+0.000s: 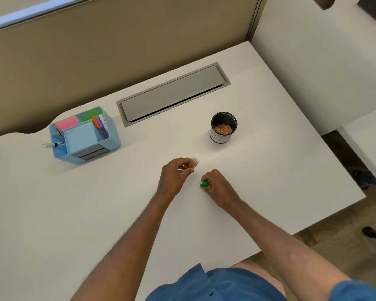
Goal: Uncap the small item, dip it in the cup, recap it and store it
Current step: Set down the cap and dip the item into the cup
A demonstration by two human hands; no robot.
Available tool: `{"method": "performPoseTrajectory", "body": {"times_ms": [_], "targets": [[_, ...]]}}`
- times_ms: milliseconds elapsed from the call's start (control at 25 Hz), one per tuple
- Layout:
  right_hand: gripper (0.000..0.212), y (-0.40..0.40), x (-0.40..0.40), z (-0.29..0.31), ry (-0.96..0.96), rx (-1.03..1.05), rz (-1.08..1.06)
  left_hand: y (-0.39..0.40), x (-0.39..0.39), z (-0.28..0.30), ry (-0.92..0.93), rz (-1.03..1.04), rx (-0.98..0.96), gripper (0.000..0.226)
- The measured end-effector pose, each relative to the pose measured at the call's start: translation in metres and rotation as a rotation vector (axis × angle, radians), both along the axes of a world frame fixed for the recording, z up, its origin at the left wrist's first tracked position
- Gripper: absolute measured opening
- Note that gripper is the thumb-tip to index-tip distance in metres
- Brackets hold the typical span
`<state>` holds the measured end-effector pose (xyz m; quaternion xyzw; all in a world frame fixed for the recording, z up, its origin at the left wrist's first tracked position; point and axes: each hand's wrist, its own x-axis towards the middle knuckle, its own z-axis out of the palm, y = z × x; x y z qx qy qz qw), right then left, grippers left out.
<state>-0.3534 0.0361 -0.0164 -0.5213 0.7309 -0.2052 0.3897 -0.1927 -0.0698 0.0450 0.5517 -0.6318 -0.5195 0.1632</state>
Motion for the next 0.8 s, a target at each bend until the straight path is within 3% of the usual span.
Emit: {"method": "performPoseTrajectory", "body": {"times_ms": [80,280,480,800], "targets": [[0.038,-0.004,-0.003,0.005,-0.050,0.039,-0.033,-0.001,0.000,-0.001,0.018,0.005,0.011,0.028],[0.034,-0.028,-0.011,0.045,-0.356,-0.043,-0.490,-0.003,-0.014,0.005,0.156,0.096,0.122,0.028],[0.023,-0.038,-0.021,0.064,-0.634,-0.094,-0.527,-0.008,-0.039,0.013,0.239,0.085,0.172,0.024],[0.023,-0.040,-0.043,0.072,-0.659,-0.145,-0.574,-0.015,-0.062,0.015,0.233,-0.034,0.178,0.028]]}}
